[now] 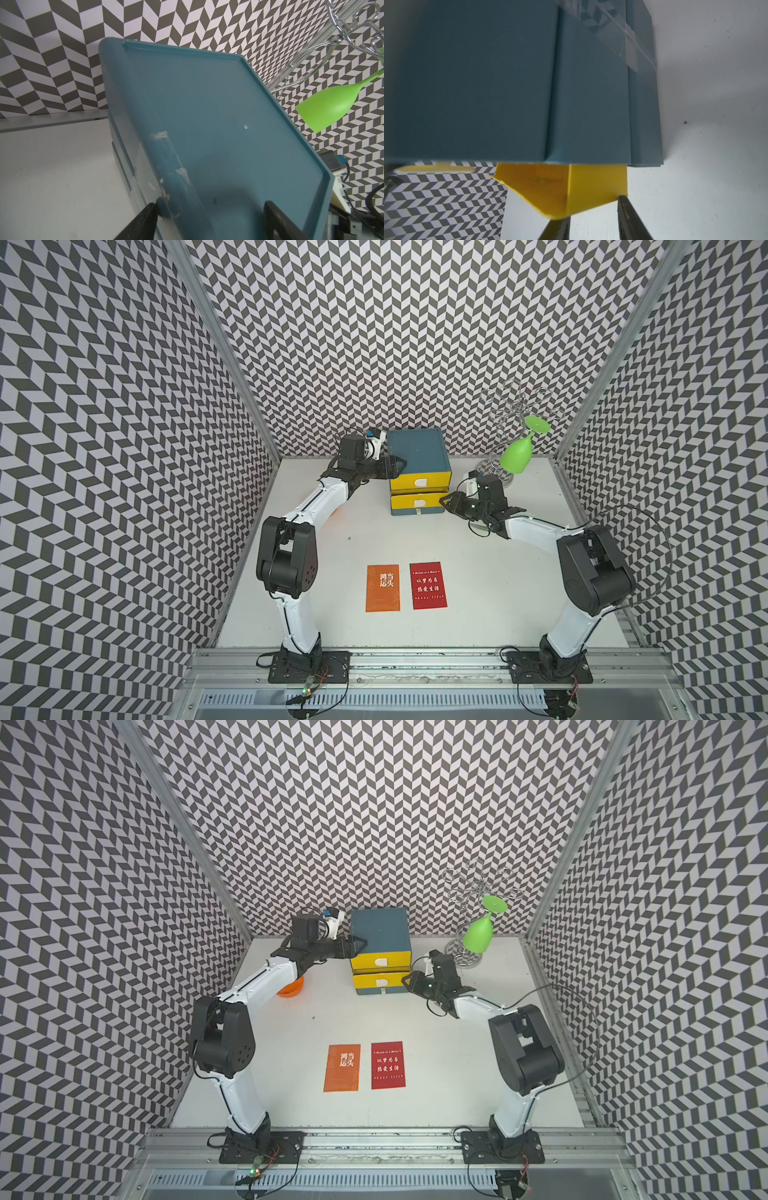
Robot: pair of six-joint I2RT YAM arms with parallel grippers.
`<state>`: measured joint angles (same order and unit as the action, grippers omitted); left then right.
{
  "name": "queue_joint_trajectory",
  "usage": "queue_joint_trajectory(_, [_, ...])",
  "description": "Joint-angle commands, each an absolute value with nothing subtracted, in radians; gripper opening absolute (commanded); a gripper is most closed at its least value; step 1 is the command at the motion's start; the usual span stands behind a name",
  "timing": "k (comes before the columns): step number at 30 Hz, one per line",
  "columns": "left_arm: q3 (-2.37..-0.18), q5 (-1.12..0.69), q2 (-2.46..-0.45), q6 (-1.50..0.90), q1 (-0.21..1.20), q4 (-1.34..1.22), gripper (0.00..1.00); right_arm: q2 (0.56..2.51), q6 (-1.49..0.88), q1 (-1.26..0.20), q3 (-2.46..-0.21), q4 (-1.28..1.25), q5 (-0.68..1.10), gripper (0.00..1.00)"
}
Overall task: Take the postcards out of the drawer
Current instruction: Close the drawer in the storage box.
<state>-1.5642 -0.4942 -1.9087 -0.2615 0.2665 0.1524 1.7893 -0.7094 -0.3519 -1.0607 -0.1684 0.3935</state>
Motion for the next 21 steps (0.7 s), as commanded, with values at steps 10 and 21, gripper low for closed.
queue_joint_trajectory(10, [-1.548,-0.501,-1.973,-0.227,0.271,0.251,0.81,1.862,-0.870,-0.347,-1.094,-0.364,0.351,0.38])
queue_joint_trajectory(21, [-1.560,-0.527,-1.957,-0.238,0.265,0.238,0.84,1.855,-0.933,-0.348,-1.046,-0.431,0.353,0.38])
